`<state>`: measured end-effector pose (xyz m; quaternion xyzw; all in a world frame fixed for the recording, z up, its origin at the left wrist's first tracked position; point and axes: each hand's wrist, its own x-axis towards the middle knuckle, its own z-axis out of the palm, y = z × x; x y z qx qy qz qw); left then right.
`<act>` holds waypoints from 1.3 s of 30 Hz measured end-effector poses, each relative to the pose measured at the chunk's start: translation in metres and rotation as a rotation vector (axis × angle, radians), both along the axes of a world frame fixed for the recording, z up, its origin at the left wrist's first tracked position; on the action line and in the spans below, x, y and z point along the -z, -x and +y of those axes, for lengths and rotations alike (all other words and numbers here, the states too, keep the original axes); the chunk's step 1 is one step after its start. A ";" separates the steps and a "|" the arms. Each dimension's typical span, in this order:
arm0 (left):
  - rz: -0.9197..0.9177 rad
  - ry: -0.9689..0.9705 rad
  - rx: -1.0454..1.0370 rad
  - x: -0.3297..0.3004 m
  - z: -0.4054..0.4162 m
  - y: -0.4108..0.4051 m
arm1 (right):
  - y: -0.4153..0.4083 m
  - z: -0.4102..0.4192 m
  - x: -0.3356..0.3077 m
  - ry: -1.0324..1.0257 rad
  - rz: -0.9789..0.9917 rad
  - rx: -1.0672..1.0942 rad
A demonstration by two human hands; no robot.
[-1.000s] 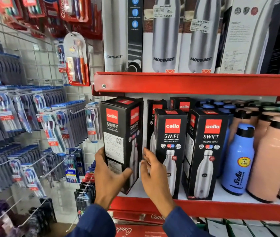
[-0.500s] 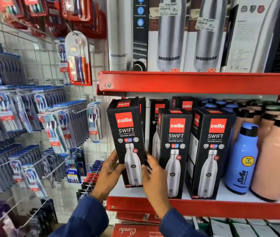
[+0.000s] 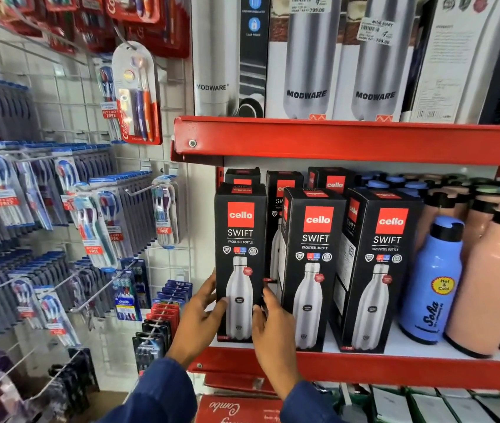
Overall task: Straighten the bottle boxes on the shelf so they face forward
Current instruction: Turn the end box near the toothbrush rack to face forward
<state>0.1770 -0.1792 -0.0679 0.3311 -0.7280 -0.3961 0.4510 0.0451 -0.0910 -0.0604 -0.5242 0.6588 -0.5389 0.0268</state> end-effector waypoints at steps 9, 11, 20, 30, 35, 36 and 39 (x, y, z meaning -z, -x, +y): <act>-0.067 -0.025 -0.156 0.027 0.013 -0.001 | -0.002 -0.002 0.018 -0.138 0.007 0.057; -0.074 -0.015 -0.170 0.025 0.018 -0.002 | -0.001 0.000 0.017 -0.141 0.005 0.059; -0.112 0.088 -0.214 0.029 0.037 -0.013 | -0.007 0.016 0.023 -0.135 -0.012 -0.015; -0.143 0.064 -0.242 0.024 0.052 -0.015 | -0.008 0.028 0.021 -0.132 -0.015 -0.049; -0.155 0.060 -0.303 0.028 0.052 -0.015 | -0.008 0.037 0.018 -0.110 -0.028 -0.065; -0.134 0.056 -0.324 0.030 0.053 -0.017 | -0.006 0.041 0.018 -0.087 -0.047 -0.067; 0.011 0.088 -0.423 0.031 0.059 -0.016 | 0.003 0.058 0.016 0.009 -0.115 -0.044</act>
